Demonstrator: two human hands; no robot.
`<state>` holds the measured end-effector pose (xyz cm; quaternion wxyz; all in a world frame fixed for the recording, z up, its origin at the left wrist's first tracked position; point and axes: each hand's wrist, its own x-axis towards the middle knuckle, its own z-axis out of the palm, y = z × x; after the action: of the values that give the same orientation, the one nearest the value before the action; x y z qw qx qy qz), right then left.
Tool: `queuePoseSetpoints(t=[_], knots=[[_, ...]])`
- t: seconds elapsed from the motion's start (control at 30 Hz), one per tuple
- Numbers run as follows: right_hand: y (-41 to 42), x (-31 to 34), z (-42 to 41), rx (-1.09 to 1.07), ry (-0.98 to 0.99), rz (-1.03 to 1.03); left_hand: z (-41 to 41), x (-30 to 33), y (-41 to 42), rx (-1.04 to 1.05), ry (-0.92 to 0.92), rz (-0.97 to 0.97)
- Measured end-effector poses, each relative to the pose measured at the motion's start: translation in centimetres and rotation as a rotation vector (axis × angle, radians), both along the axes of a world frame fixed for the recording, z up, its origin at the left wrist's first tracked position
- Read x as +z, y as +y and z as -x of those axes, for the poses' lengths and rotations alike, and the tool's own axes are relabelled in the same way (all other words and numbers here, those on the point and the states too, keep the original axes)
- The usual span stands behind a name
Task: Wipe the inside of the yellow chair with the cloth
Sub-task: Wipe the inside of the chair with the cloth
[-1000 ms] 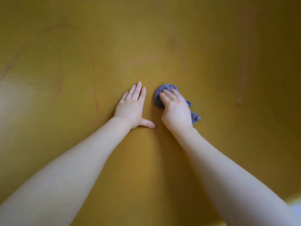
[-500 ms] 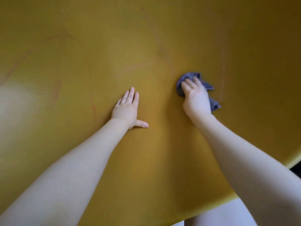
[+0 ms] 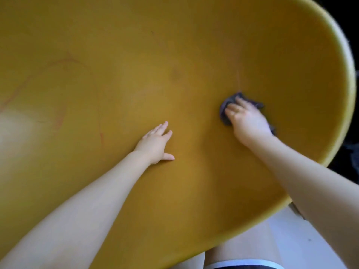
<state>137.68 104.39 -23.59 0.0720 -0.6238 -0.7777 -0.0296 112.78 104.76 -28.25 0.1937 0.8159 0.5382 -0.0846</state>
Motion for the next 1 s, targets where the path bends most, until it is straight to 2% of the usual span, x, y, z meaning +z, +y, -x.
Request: queuePoseSetpoints(t=[0.07,0.13,0.3,0.47,0.6,0.67,0.77,0.9,1.0], knots=[[0.7,0.6,-1.5,-0.148,-0.071,-0.053,-1.9,0.1,-0.6,-0.048,-0.067,0.031],[0.4,-0.2,-0.6,-0.199,-0.028,-0.054,-3.8,-0.2,-1.3,0.004,-0.105,0.093],[-4.3,-4.7,4.5,-0.073,0.067,0.162,-5.1,-1.0,-2.0,0.07,-0.071,0.086],[-4.8,-3.4,3.4,0.026,-0.073,0.205,-4.9,-0.7,-2.3,0.074,-0.078,0.086],[-2.4,0.9,-1.6,-0.074,-0.197,-0.073,-4.9,-0.6,-2.4,0.08,-0.07,0.111],[-1.9,3.1,-3.1,-0.173,-0.247,-0.124,-5.1,-0.5,-2.3,0.081,-0.059,0.111],[-1.4,2.2,-2.5,-0.23,-0.127,-0.06,-5.2,-0.4,-2.3,0.083,-0.046,0.117],[-4.9,-3.0,1.4,-0.118,-0.003,0.109,-5.4,-0.3,-2.3,0.087,-0.014,0.113],[-6.9,-2.8,2.7,0.002,-0.132,0.206,-5.5,-0.2,-2.2,0.089,-0.005,0.12]])
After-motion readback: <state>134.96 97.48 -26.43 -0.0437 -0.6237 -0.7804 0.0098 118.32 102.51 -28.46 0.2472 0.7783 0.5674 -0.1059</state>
